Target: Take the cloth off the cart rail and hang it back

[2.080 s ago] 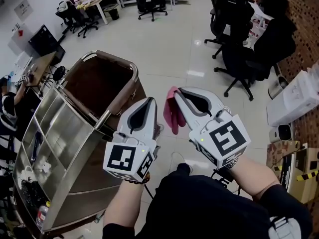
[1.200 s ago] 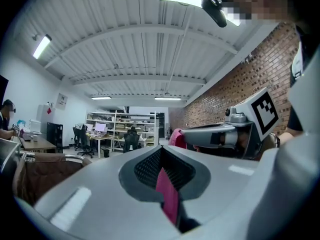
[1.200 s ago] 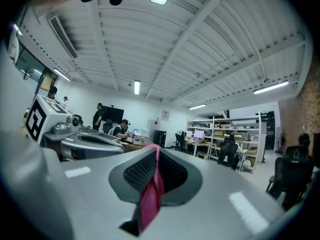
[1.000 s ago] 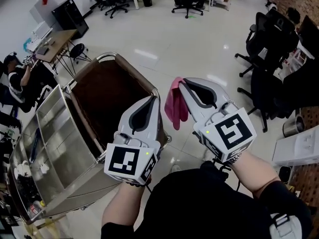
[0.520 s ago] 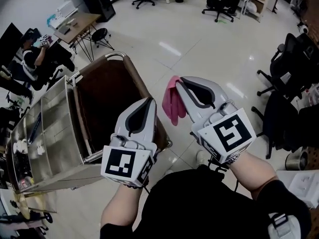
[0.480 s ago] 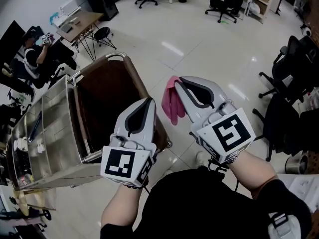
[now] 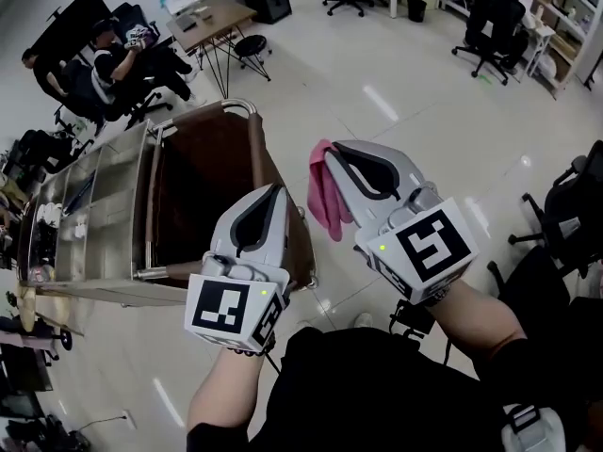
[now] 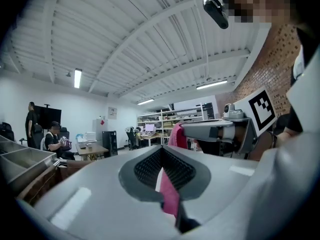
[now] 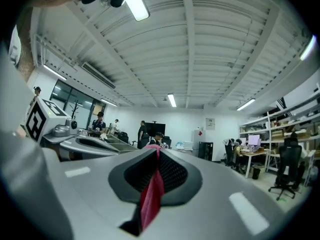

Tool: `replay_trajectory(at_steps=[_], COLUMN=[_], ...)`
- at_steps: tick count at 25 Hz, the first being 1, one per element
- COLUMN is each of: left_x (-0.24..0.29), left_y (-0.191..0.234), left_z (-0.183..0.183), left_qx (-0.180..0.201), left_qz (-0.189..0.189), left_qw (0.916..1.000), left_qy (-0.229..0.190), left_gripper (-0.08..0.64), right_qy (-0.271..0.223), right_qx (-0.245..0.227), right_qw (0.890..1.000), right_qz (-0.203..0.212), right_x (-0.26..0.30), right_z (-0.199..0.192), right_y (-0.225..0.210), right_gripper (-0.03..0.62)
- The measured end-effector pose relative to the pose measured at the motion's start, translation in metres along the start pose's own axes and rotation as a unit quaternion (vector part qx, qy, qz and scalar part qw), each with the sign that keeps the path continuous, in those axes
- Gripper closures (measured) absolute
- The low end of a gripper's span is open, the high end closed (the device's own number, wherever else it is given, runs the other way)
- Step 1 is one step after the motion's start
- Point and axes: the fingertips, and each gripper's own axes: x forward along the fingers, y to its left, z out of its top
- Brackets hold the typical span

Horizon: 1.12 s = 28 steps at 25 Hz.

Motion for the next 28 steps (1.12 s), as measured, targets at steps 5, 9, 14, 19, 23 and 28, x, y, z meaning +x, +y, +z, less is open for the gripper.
replay_trajectory(at_steps=[5, 9, 14, 19, 23, 28], left_x=[0.014, 0.025, 0.029, 0.028, 0.024, 0.022], left_y=[-0.004, 0.007, 0.036, 0.074, 0.103, 0.145], left_z=[0.006, 0.001, 0.002, -0.004, -0.014, -0.021], left_qx=[0.005, 0.006, 0.004, 0.01, 0.005, 0.0], left_qz=[0.025, 0.036, 0.048, 0.054, 0.055, 0.079], left_qw=[0.9997, 0.9993, 0.9989, 0.9984, 0.9984, 0.9969], left_qy=[0.005, 0.007, 0.001, -0.009, -0.008, -0.007], left_gripper=[0.558, 0.558, 0.558, 0.558, 0.558, 0.558], right_qy=[-0.012, -0.016, -0.019, -0.023, -0.012, 0.01], right_qx=[0.009, 0.008, 0.001, -0.003, -0.006, -0.005], right_qw=[1.0, 0.999, 0.998, 0.998, 0.998, 0.997], right_qz=[0.025, 0.036, 0.051, 0.059, 0.06, 0.075], right_x=[0.0, 0.017, 0.052, 0.103, 0.143, 0.193], right_z=[0.005, 0.001, 0.0, -0.012, -0.029, -0.056], right_y=[-0.018, -0.027, -0.03, -0.033, -0.034, -0.032], right_gripper=[0.577, 0.577, 0.577, 0.577, 0.577, 0.577])
